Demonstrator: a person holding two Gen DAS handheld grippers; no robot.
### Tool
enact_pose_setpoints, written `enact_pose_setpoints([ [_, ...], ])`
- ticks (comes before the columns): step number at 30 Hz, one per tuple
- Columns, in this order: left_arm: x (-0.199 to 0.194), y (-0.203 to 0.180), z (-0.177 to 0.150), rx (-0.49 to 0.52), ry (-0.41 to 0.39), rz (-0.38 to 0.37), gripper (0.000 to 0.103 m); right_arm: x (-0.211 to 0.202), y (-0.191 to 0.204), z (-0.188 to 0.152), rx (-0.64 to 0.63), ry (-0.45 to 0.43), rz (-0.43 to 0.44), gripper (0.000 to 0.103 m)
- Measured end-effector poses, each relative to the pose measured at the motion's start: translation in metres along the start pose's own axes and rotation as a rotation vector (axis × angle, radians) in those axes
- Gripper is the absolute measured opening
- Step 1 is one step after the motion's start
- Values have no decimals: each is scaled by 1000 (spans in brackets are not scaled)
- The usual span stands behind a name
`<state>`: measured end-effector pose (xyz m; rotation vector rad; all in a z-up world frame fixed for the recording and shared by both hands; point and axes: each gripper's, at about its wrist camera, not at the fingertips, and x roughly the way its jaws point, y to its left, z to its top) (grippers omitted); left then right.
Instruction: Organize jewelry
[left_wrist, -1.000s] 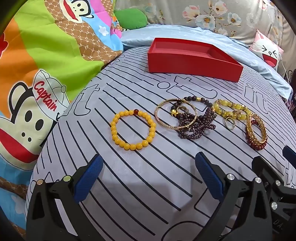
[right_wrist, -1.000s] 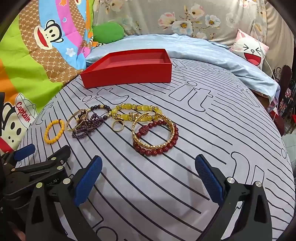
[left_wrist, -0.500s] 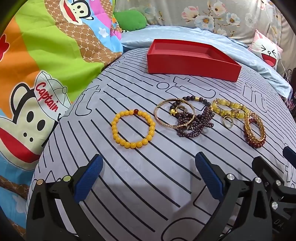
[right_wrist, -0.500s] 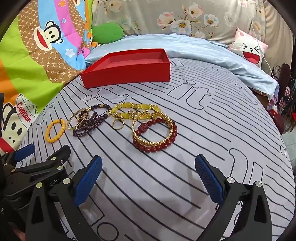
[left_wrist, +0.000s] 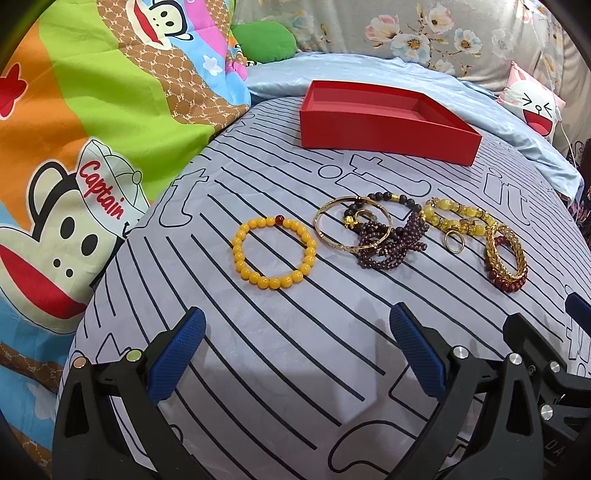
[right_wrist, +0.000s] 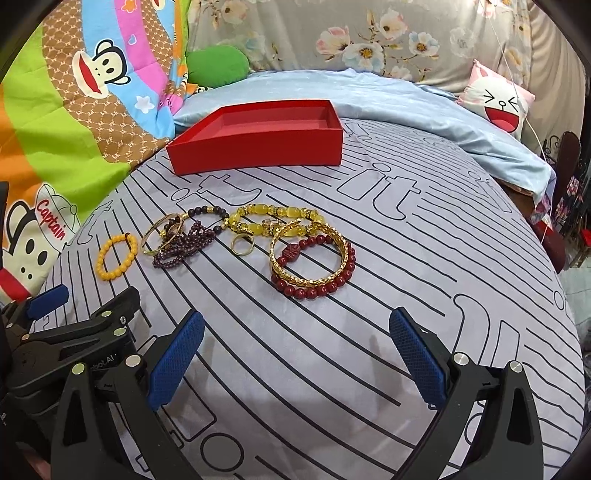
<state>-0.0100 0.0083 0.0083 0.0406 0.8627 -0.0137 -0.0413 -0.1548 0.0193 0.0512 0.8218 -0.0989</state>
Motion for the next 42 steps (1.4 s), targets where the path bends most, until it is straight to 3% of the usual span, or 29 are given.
enact_pose_setpoints([
  [42, -8, -2, -2, 5, 0, 12, 95, -6, -2, 3, 7, -6, -1, 97],
])
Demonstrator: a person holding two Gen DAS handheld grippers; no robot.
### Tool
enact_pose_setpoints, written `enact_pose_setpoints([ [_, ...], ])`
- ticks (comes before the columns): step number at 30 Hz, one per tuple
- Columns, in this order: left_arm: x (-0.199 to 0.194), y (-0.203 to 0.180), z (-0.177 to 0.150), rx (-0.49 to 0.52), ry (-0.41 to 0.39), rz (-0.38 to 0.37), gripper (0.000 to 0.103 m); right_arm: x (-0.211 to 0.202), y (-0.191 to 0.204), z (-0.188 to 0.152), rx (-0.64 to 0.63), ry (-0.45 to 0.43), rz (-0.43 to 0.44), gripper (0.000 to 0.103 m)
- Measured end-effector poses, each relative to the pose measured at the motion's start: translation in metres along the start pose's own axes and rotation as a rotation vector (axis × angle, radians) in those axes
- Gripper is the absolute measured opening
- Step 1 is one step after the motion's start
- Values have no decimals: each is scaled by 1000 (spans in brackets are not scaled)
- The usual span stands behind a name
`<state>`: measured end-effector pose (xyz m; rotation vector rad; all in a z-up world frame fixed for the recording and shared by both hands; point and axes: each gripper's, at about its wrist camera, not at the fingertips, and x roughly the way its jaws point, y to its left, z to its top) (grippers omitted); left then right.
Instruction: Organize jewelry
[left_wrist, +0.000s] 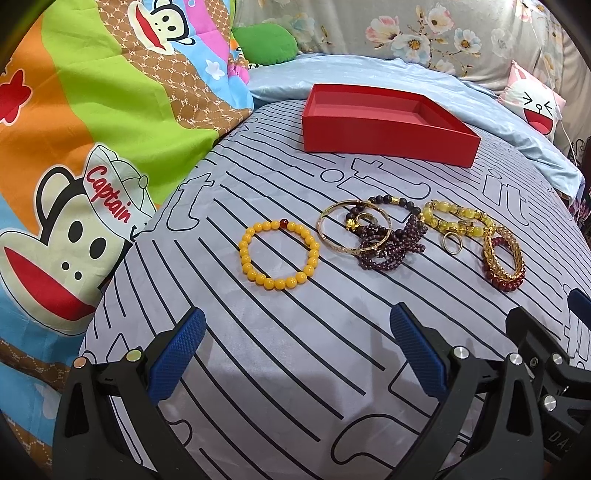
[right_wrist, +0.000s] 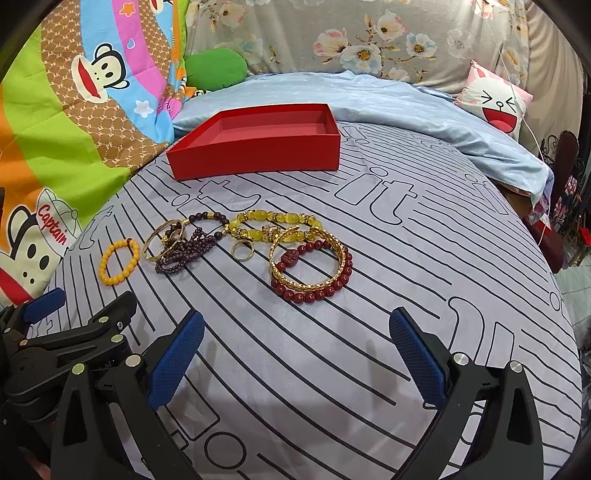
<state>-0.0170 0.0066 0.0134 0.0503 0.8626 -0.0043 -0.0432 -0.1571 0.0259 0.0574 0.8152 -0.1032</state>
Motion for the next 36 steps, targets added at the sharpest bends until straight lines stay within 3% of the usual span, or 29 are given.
enact_pose_setpoints([
  [21, 7, 2, 2, -4, 13, -4, 95, 5, 0, 0, 4, 13, 4, 97],
  [36, 27, 44, 14, -109, 62, 7, 96, 20, -20, 9, 59, 40, -19, 97],
])
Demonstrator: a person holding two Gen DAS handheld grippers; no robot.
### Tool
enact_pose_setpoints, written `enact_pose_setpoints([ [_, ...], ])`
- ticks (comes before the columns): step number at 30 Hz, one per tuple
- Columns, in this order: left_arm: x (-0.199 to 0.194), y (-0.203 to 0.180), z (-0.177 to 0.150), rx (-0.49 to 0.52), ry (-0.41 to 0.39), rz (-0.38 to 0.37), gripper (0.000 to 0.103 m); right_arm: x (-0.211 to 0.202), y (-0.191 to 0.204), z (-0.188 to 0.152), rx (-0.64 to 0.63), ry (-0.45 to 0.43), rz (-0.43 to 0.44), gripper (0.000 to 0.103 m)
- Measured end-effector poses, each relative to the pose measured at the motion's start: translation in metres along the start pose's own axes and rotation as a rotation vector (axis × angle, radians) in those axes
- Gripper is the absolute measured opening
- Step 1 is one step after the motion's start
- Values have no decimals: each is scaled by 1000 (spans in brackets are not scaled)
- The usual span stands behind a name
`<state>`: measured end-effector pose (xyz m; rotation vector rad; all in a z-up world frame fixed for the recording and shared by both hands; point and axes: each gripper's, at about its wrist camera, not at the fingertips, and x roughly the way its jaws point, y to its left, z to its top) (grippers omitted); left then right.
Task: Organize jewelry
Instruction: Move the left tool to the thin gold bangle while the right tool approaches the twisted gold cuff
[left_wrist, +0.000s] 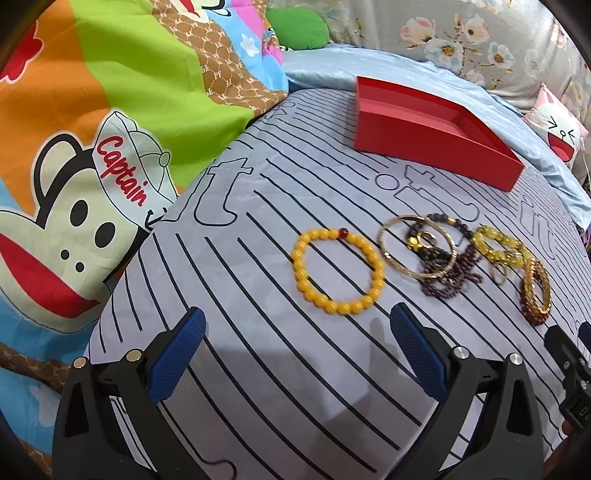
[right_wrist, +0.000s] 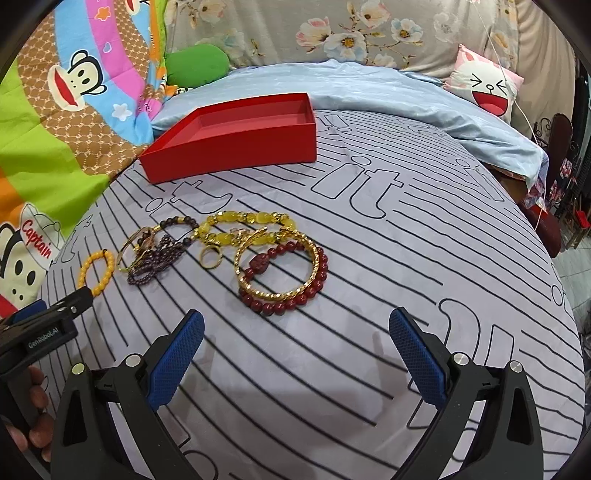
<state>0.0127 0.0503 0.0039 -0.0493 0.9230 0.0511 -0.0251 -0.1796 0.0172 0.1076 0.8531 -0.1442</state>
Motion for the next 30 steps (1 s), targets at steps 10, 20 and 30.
enact_pose_setpoints([
  [10, 11, 10, 15, -25, 8, 18, 95, 8, -14, 15, 37, 6, -9, 97],
  [20, 11, -2, 17, -1, -2, 3, 96, 22, -3, 27, 7, 33, 26, 95],
  [30, 9, -15, 12, 27, 2, -27, 96, 41, 11, 32, -38, 70, 49, 68],
])
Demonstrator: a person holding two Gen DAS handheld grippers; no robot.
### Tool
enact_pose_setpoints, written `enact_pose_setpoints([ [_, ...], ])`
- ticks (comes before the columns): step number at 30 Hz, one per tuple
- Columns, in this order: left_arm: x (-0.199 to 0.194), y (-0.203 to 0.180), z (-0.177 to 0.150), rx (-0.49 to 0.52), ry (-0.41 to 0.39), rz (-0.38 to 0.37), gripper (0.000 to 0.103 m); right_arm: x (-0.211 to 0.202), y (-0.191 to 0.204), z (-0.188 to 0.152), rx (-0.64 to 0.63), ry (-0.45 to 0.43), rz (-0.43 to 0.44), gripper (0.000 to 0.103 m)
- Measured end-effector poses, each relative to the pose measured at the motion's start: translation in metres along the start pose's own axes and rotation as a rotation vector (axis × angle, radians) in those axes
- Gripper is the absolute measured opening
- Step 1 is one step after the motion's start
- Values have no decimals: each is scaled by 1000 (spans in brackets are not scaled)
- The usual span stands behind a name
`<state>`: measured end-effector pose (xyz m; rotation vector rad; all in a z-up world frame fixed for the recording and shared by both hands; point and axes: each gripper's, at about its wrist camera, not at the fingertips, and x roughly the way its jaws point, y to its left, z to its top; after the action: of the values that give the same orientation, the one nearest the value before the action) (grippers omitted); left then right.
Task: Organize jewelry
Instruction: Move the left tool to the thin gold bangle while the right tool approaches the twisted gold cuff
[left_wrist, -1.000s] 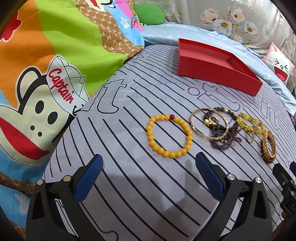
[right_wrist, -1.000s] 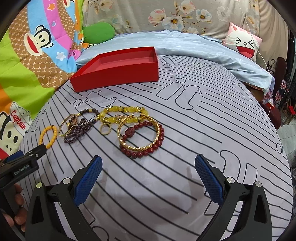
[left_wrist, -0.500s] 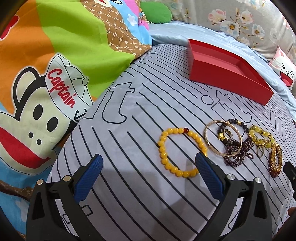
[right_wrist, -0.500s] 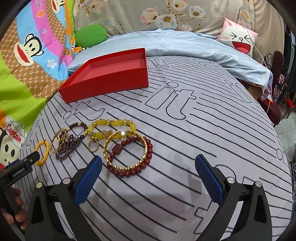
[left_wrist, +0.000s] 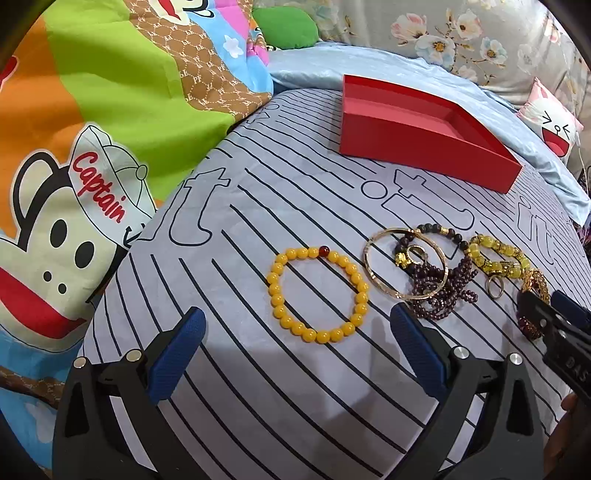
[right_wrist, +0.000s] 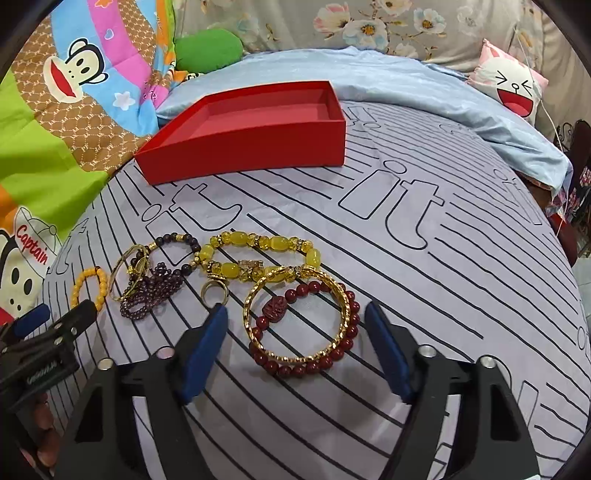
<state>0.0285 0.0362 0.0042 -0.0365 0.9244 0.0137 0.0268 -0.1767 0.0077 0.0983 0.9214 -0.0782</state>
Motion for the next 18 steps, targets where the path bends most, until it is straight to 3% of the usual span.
enact_pose_setpoints([
  [7, 2, -4, 1, 6, 5, -9, 96, 1, 1, -1, -6, -9, 0, 63],
  [9, 3, -5, 3, 7, 7, -19, 96, -3, 2, -1, -12, -27, 4, 56],
  [18, 4, -26, 23, 47, -12, -74, 96, -5, -4, 1, 7, -19, 26, 56],
])
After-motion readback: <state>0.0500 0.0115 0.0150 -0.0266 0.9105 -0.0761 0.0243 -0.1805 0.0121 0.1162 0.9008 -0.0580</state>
